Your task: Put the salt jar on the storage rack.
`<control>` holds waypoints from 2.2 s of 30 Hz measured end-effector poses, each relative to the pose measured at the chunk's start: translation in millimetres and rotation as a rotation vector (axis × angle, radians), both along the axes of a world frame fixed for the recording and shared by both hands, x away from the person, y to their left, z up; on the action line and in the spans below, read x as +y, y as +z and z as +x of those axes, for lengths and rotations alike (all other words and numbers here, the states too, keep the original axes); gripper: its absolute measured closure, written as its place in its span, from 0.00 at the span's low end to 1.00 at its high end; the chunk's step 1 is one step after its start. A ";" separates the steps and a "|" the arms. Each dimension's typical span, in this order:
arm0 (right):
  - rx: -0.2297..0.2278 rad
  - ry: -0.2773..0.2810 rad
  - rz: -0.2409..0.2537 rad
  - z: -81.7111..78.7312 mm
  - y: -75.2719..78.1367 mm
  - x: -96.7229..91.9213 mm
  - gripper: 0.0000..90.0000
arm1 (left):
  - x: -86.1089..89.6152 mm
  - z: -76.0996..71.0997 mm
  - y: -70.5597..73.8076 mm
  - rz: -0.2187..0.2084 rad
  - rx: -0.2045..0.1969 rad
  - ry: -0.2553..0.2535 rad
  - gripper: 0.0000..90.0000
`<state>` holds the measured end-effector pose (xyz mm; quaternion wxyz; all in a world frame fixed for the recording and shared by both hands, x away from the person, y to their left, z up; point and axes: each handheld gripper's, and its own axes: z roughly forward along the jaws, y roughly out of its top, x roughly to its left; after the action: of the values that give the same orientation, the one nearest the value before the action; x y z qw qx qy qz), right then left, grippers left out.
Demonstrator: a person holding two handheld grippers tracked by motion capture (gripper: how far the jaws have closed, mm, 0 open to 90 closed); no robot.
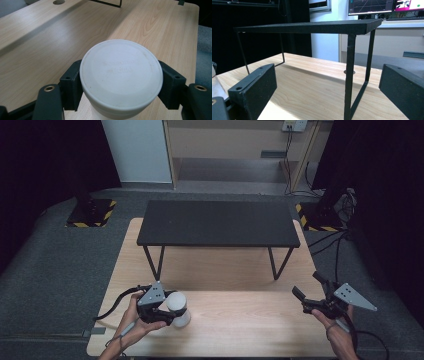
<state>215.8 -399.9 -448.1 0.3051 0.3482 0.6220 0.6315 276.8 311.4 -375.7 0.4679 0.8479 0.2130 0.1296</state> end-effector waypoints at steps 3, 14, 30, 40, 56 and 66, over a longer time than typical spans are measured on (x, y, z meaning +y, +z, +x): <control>0.001 0.002 0.000 0.3 0.0 0.0 0.02 | -0.3 -0.9 0.0 -0.001 -0.002 0.004 0.35; 0.000 0.003 0.001 0.5 -0.3 -0.3 0.02 | -4.8 -6.8 1.4 0.004 -0.008 0.053 0.36; -0.001 0.007 0.001 0.9 -0.4 -0.7 0.02 | -13.8 -11.9 73.2 -0.029 -0.037 0.081 0.36; 0.000 0.011 0.002 1.0 -0.3 -0.4 0.02 | -6.1 -13.4 161.3 -0.083 -0.082 0.137 0.36; -0.003 0.011 0.005 1.0 -0.6 -1.2 0.02 | -14.5 14.7 251.2 -0.093 -0.115 0.322 0.36; -0.002 0.016 0.004 1.6 -0.5 -1.4 0.02 | -30.1 47.6 251.2 -0.095 -0.134 0.438 0.36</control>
<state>217.4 -401.4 -448.6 0.2999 0.3434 0.6231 0.6356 324.4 281.3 -124.5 0.4811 0.7479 0.3663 0.2740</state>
